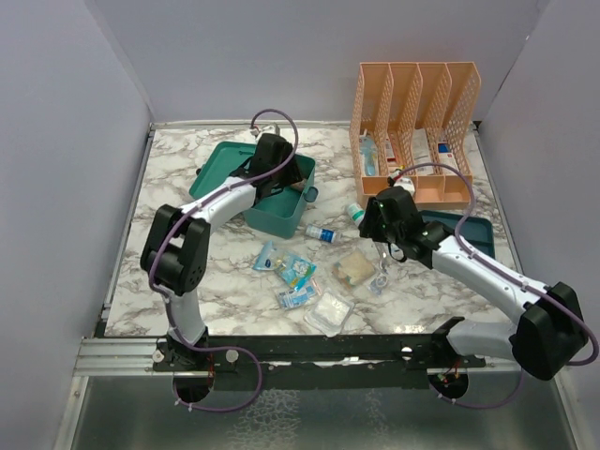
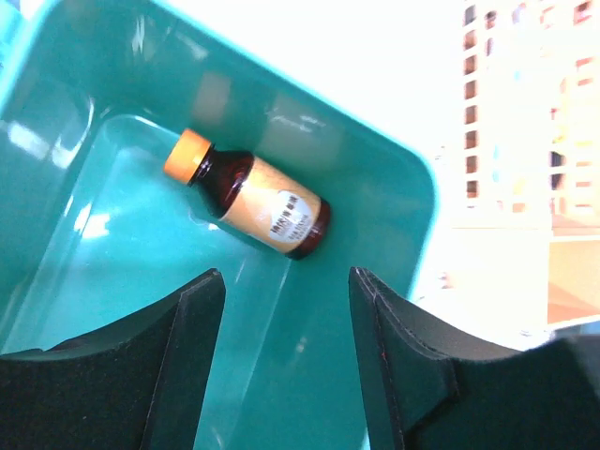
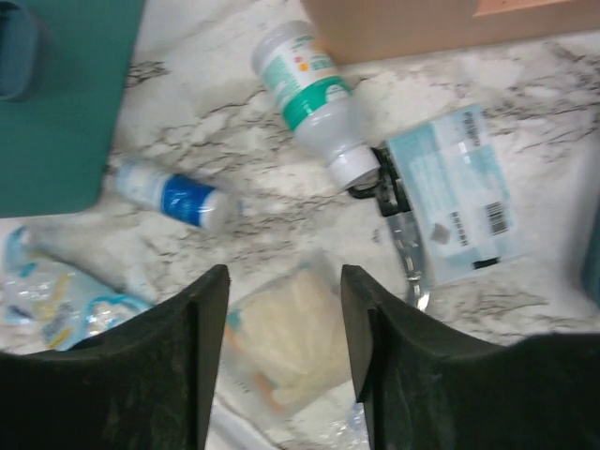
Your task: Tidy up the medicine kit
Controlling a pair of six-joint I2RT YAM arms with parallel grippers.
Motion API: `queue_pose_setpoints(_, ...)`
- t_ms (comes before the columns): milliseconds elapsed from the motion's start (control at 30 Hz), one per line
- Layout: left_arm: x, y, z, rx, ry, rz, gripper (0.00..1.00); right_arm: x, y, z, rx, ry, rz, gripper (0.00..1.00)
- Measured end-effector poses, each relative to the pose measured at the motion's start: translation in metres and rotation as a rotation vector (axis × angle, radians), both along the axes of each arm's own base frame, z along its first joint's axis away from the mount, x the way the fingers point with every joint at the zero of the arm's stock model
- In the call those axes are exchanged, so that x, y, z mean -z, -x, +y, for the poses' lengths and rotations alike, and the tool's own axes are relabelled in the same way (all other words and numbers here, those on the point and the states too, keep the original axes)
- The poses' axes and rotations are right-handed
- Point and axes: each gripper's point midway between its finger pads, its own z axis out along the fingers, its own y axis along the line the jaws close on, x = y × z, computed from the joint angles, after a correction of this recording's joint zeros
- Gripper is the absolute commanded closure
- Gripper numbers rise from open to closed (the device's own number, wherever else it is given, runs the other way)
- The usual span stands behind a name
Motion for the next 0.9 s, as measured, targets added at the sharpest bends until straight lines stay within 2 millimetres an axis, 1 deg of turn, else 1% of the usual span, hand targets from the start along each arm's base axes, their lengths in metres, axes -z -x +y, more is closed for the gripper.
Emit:
queue_pose_setpoints(133,-0.049,0.01,0.007,0.025,-0.004,-0.075,0.38,0.016,-0.006,-0.015,-0.015,0.145,0.005,0.44)
queue_pose_setpoints(200,-0.068,0.016,0.011,0.036,-0.009,-0.106,0.38,0.024,-0.009,-0.018,-0.048,0.207,0.017,0.44)
queue_pose_setpoints(267,-0.081,0.024,0.016,0.047,-0.017,-0.13,0.38,0.031,-0.013,-0.02,-0.082,0.255,0.025,0.45)
queue_pose_setpoints(333,-0.087,0.034,0.021,0.058,-0.034,-0.136,0.39,0.039,-0.015,-0.021,-0.116,0.297,0.037,0.45)
queue_pose_setpoints(400,-0.084,0.043,0.027,0.068,-0.055,-0.126,0.44,0.046,-0.018,-0.024,-0.137,0.324,0.047,0.45)
queue_pose_setpoints(467,-0.075,0.053,0.032,0.077,-0.078,-0.097,0.5,0.051,-0.021,-0.028,-0.148,0.346,0.055,0.46)
queue_pose_setpoints(567,-0.048,0.07,0.04,0.094,-0.125,-0.016,0.54,0.059,-0.028,-0.029,-0.172,0.375,0.064,0.47)
queue_pose_setpoints(667,-0.024,0.088,0.048,0.116,-0.167,0.069,0.54,0.066,-0.035,-0.029,-0.195,0.403,0.071,0.48)
queue_pose_setpoints(767,-0.016,0.096,0.051,0.133,-0.187,0.106,0.54,0.075,-0.042,-0.024,-0.236,0.413,0.078,0.5)
queue_pose_setpoints(900,-0.016,0.102,0.052,0.156,-0.193,0.11,0.54,0.084,-0.047,-0.016,-0.301,0.42,0.09,0.51)
